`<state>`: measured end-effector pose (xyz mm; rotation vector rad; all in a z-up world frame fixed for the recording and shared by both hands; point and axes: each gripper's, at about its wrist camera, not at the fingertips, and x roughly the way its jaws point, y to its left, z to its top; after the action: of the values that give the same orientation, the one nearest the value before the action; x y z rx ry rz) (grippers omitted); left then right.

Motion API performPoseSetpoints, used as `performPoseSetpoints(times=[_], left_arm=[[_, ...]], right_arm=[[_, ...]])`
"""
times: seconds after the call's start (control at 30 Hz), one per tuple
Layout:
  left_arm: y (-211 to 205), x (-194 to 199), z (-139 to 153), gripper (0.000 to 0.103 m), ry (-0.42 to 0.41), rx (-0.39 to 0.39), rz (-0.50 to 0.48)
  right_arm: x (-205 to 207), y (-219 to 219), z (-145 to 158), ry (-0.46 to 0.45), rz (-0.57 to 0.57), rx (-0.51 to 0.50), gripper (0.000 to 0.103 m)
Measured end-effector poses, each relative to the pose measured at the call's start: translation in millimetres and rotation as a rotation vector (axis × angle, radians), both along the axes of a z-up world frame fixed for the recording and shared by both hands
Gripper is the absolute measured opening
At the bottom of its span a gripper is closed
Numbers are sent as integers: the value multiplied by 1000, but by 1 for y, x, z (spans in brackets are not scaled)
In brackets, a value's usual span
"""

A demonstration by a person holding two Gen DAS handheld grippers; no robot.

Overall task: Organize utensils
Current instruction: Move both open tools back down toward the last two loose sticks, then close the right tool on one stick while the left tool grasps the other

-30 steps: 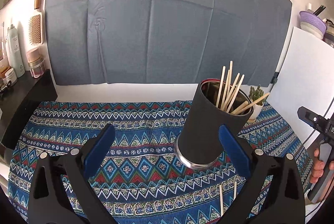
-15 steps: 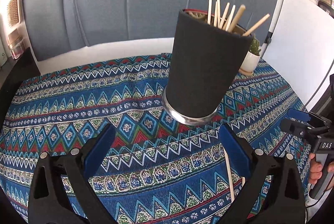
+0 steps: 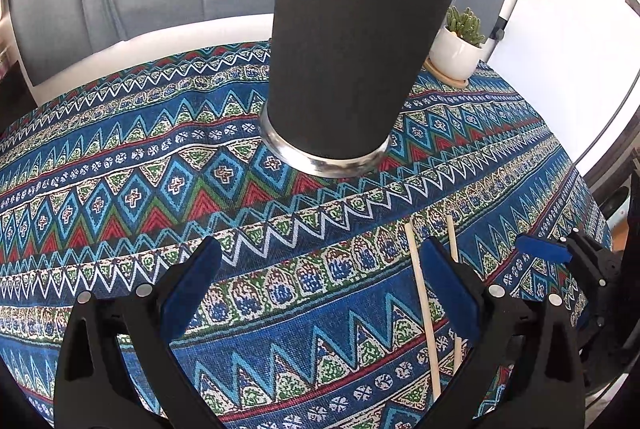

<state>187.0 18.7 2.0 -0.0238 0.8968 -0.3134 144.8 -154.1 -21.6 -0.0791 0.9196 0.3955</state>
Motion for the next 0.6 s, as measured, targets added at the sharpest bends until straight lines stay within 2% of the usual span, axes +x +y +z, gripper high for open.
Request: performPoseSetpoints(times=[0.17,0.3,0.4,0.6], left_arm=[[-15,-4,-4,97,12,11,-44],[-29,-6,-12,97,31,41,-76],[-35,-6,-16,97,39,70,-96],[-41,-5,-26,98,1,188,-116]], right_arm=[[-11,16,-5,-48,45,-70,95],[-11,23,-9,-33,63,-114,95],[-9,19,-10,-19,48,-97,95],[-10,18,-9,-16,51,-94,96]])
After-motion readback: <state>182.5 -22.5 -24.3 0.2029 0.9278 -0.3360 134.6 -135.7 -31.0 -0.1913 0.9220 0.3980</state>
